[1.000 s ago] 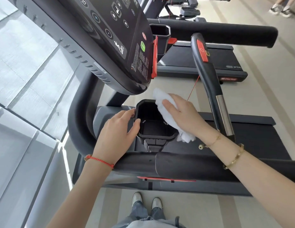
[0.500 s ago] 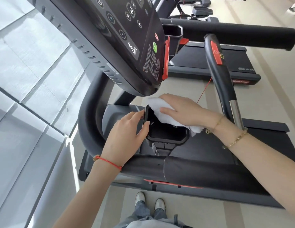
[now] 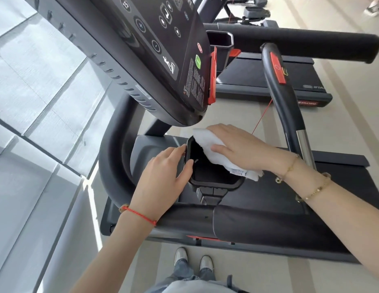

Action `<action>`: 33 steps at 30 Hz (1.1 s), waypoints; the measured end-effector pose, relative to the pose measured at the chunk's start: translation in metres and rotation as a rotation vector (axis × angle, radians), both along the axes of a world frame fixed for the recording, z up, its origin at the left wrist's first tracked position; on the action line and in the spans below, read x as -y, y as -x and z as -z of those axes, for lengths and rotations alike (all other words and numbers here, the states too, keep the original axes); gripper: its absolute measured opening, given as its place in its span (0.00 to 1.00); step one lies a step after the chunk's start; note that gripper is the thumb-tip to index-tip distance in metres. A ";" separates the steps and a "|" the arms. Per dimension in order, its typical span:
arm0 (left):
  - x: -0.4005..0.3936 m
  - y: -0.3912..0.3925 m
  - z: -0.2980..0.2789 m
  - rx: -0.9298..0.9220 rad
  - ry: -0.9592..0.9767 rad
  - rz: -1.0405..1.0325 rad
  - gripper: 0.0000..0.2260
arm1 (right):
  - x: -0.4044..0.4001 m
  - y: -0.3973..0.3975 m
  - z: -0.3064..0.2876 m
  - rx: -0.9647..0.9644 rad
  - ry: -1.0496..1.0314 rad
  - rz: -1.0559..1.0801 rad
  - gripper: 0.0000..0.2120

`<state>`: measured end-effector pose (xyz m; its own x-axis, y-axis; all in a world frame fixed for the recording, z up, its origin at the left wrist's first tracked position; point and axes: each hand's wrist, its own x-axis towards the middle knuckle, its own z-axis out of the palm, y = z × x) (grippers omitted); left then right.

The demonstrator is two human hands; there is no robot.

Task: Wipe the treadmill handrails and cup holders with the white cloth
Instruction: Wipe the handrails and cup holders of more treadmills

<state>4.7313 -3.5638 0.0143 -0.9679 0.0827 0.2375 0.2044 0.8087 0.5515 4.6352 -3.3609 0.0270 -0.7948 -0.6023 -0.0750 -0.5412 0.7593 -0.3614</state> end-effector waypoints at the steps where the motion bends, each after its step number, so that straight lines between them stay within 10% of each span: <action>1: 0.000 0.000 0.000 0.002 -0.003 0.003 0.19 | 0.009 0.005 -0.003 -0.014 -0.017 -0.034 0.20; 17: 0.001 0.000 0.002 0.015 -0.011 0.004 0.19 | -0.001 -0.067 0.006 0.361 0.481 0.577 0.25; 33: 0.007 0.005 0.012 -0.012 -0.033 0.006 0.17 | -0.050 -0.100 -0.043 0.249 0.410 0.232 0.18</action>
